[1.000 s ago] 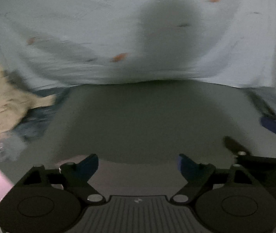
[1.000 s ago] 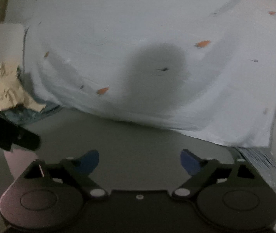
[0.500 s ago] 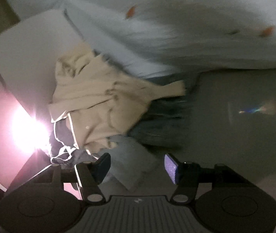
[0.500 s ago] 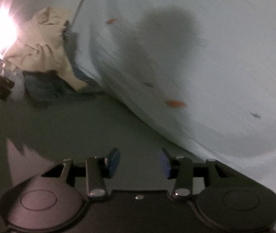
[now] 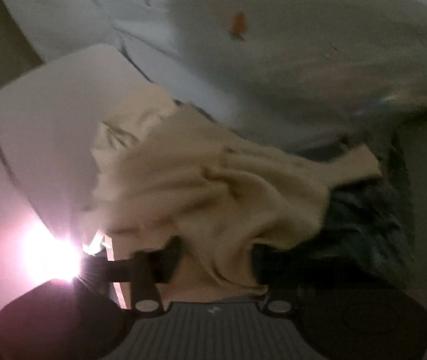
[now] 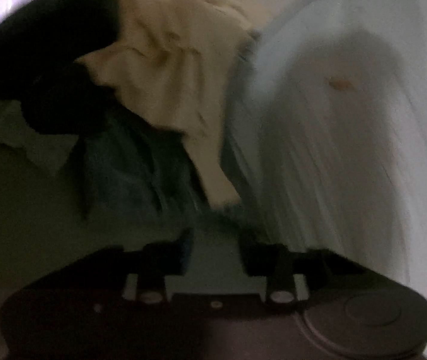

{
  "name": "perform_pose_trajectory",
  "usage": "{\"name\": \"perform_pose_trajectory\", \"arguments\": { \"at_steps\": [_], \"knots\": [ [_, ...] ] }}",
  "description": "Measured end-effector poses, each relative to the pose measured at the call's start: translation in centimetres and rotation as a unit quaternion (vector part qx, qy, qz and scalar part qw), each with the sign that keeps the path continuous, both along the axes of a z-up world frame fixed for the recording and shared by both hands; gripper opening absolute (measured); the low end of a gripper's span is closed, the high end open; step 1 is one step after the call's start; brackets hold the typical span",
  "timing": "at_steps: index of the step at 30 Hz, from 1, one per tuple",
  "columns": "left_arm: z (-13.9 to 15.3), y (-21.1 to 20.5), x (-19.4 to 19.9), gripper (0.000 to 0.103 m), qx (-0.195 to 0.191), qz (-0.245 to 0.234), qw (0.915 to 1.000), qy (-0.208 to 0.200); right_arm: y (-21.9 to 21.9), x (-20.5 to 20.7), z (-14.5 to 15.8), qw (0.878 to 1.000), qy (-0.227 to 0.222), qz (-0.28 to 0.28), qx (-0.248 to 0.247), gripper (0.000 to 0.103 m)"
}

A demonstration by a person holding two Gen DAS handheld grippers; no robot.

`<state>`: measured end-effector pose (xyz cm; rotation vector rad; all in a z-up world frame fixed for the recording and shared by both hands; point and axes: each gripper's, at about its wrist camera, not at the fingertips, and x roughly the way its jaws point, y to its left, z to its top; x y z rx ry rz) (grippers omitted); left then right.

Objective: Fold clothes
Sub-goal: 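Grasp the cream long-sleeve shirt with both grippers from the pile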

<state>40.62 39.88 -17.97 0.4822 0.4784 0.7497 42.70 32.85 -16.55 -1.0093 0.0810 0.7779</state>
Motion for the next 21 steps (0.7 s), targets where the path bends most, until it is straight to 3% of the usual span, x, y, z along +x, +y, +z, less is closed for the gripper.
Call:
{"name": "perform_pose_trajectory", "arguments": {
  "at_steps": [1, 6, 8, 9, 12, 14, 15, 17, 19, 21],
  "knots": [
    [0.7, 0.2, -0.1, 0.013, -0.005, 0.007, 0.9999, -0.012, 0.6, 0.2, 0.0, 1.000, -0.001, 0.015, 0.003, 0.014],
    [6.3, 1.1, -1.0, 0.009, -0.020, 0.020, 0.9958, -0.088, 3.3, 0.2, 0.8, 0.997, 0.003, 0.069, 0.047, 0.016],
    [8.2, 1.5, -0.7, 0.008, -0.022, 0.027, 0.9937, -0.106, 4.1, -0.1, 1.5, 0.994, 0.006, 0.084, 0.074, 0.033],
    [9.2, 1.8, -0.5, 0.008, -0.024, 0.029, 0.9927, -0.114, 4.5, -0.1, 1.7, 0.992, 0.004, 0.090, 0.087, 0.049],
    [11.0, 2.6, 0.5, 0.008, -0.017, 0.032, 0.9914, -0.126, 6.3, 0.7, 1.4, 0.990, -0.023, 0.091, 0.104, 0.052],
    [11.0, 2.9, 1.2, 0.008, -0.011, 0.035, 0.9915, -0.125, 7.3, 1.6, 1.1, 0.991, -0.033, 0.081, 0.106, 0.047],
    [10.9, 2.9, 1.5, 0.008, -0.007, 0.036, 0.9918, -0.123, 7.9, 2.1, 0.9, 0.991, -0.038, 0.075, 0.107, 0.037],
    [10.7, 3.0, 2.0, 0.008, 0.013, 0.035, 0.9931, -0.111, 9.0, 3.1, 1.0, 0.992, -0.036, 0.066, 0.101, 0.007],
    [11.5, 2.5, 1.9, 0.007, 0.043, 0.040, 0.9923, -0.110, 8.9, 3.6, 2.0, 0.992, -0.047, 0.054, 0.106, 0.005],
    [13.5, 2.2, 1.5, 0.007, 0.061, 0.046, 0.9879, -0.135, 7.9, 3.6, 3.8, 0.989, -0.069, 0.042, 0.122, 0.005]
  ]
}}
